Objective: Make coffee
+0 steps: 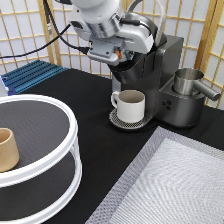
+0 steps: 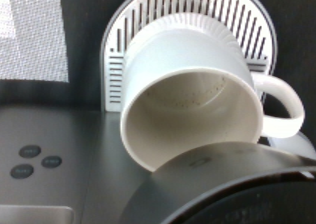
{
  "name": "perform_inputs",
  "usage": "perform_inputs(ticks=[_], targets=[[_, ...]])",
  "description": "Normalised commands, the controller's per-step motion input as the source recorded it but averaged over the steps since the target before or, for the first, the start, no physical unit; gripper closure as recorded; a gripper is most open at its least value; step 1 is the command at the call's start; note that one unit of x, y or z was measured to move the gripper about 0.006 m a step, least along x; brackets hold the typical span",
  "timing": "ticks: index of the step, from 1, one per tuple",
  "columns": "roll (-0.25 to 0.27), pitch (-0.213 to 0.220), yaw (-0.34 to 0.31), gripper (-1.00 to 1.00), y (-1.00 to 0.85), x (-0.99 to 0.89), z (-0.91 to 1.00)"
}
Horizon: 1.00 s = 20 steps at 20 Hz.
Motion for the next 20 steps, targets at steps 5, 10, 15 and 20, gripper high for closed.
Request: perform_inputs(ticks=[5,10,15,20], targets=[[-0.152,-0.011,0.0,-1.0,0.13,0.0,0.04],[-0.12,-0.039,0.0,-1.0,0.11,-0.04,0.1],[-0.081,-0.053,0.0,-1.0,0.03,-0.23,0.18],[-0.017,-0.058,-0.009,-1.0,-0.39,-0.45,0.27]])
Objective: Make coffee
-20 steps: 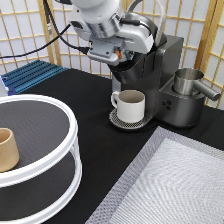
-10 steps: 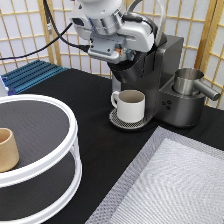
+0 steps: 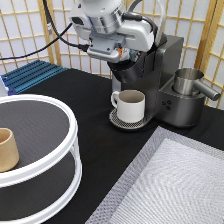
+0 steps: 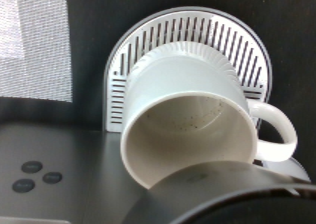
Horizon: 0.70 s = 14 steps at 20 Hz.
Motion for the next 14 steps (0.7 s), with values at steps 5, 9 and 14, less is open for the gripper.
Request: perform_inputs(ticks=[5,9,14], targets=[[-0.017,-0.074,-0.046,-1.0,-0.6,-0.44,0.23],[-0.087,-0.114,-0.056,-1.0,0.18,-0.35,0.83],[-0.105,0.009,-0.009,-1.0,0.85,0.32,1.0]])
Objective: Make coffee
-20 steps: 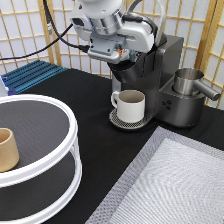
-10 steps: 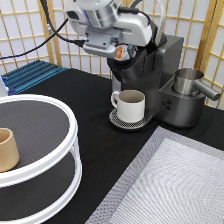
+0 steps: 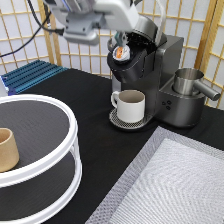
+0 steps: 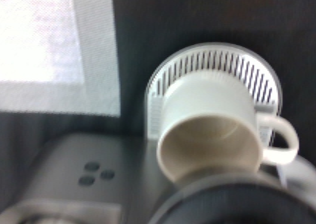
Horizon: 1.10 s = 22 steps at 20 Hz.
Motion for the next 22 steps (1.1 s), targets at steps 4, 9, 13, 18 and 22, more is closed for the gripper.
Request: perform_inputs(ticks=[4,9,13,18,22], targets=[[-0.12,0.098,-0.001,-1.0,0.88,0.64,1.0],[-0.121,0.121,-0.027,-1.0,0.63,0.67,0.96],[-0.161,0.097,-0.055,-1.0,0.47,0.63,0.66],[-0.221,0.074,-0.091,-1.0,0.34,0.43,0.03],[-0.261,0.125,-0.043,-1.0,0.27,0.05,-0.24]])
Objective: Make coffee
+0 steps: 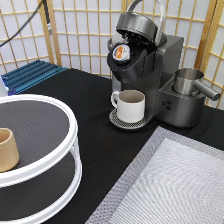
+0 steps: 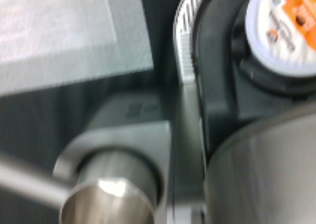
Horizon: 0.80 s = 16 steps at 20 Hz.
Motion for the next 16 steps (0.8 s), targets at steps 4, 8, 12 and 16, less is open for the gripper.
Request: perform_inputs(ticks=[4,8,12,16], targets=[[-0.211,0.122,0.0,-1.0,0.14,-0.29,-0.12],[-0.185,0.089,0.016,-1.0,0.05,-0.3,-0.02],[-0.156,0.061,0.044,-1.0,-0.04,-0.08,-0.11],[-0.181,0.028,0.036,-1.0,0.03,0.05,-0.15]])
